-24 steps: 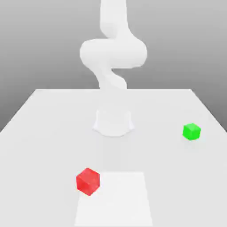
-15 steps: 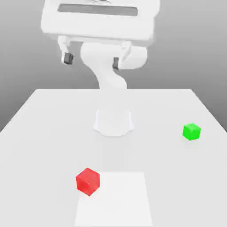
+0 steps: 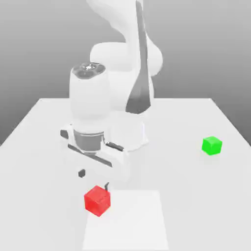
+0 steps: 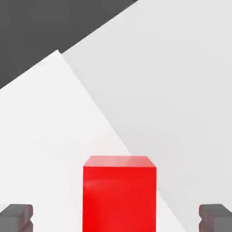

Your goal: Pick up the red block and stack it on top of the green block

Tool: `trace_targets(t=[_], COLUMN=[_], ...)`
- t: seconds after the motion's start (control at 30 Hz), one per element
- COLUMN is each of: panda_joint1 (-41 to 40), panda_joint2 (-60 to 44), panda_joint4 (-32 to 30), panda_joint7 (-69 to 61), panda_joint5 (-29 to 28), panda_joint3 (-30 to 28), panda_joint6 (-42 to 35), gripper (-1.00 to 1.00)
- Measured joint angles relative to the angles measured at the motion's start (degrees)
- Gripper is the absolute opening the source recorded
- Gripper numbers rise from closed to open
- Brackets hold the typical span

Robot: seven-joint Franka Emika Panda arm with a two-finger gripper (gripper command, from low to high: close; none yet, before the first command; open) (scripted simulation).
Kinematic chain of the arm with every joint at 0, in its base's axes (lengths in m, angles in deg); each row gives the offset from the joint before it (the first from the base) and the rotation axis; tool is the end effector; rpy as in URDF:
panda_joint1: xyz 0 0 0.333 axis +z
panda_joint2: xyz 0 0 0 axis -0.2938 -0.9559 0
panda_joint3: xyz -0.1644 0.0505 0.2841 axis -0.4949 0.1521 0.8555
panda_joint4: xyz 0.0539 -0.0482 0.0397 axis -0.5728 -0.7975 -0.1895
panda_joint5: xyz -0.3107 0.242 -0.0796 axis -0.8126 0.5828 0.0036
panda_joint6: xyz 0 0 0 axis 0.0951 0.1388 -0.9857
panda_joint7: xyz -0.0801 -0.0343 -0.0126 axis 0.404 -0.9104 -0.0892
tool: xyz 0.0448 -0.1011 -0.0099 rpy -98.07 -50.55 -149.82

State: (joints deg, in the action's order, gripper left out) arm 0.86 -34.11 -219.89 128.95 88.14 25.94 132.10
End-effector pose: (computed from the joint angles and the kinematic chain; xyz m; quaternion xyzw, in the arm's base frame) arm 0.3777 -0.0778 0.2002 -0.7601 0.6498 -0.0034 0.0023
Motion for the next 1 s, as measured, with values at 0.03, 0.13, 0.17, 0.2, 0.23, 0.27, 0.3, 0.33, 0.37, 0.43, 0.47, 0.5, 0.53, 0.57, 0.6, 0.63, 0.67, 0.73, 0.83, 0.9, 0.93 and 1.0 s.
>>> trace_targets(t=[0.03, 0.13, 0.17, 0.2, 0.23, 0.27, 0.3, 0.33, 0.37, 0.43, 0.47, 0.5, 0.53, 0.57, 0.6, 0.63, 0.67, 0.73, 0.83, 0.9, 0.93, 1.0], panda_joint1=[0.0, 0.1, 0.4, 0.8, 1.1, 1.5, 1.5, 1.5, 1.5, 1.5, 1.6, 1.5, 1.2, 0.9, 0.7, 0.6, 0.5, 0.1, 0.0, -0.5, 1.7, 3.8], panda_joint2=[-1.3, -5.2, -6.6, -8.0, -9.4, -10.6, -10.6, -10.6, -10.6, -10.6, -11.2, -10.8, -9.8, -8.7, -7.4, -6.1, -4.7, -2.1, 1.6, 4.3, 5.8, 8.9], panda_joint4=[0.2, 0.7, 0.9, 1.0, 1.2, 1.2, 1.2, 1.2, 1.2, 1.2, 1.3, 1.3, 1.2, 1.1, 1.0, 0.8, 0.7, 0.3, -0.5, -0.8, -0.9, -1.0], panda_joint7=[0.2, 1.0, 1.3, 1.6, 1.9, 2.1, 2.1, 2.1, 2.1, 2.2, 2.3, 2.3, 2.1, 1.8, 1.5, 1.2, 0.9, 0.4, -0.3, 3.3, 6.5, 13.4], panda_joint5=[-0.2, -1.3, -1.7, -2.1, -2.6, -2.9, -2.9, -2.9, -2.9, -3.0, -3.2, -3.1, -2.8, -2.4, -1.9, -1.4, -1.0, -0.4, 0.4, 0.0, -0.1, 0.0], panda_joint3=[0.0, -0.4, -0.8, -1.2, -1.7, -2.1, -2.1, -2.1, -2.1, -2.1, -2.3, -2.1, -1.8, -1.4, -1.1, -0.9, -0.6, -0.1, 0.2, 1.9, 3.4, 6.1], panda_joint6=[1.1, 4.5, 5.6, 6.8, 8.0, 9.0, 9.0, 9.0, 9.0, 9.1, 9.5, 9.2, 8.4, 7.4, 6.4, 5.2, 4.1, 1.9, -1.4, -3.9, -5.3, -8.1], gripper=[0.0, 0.0, 0.0, 0.0, 0.0, -1.0, -1.0, -1.0, -1.0, -1.0, -1.0, -1.0, -1.0, -1.0, -1.0, -1.0, -1.0, -1.0, -1.0, -1.0, -1.0, -1.0])
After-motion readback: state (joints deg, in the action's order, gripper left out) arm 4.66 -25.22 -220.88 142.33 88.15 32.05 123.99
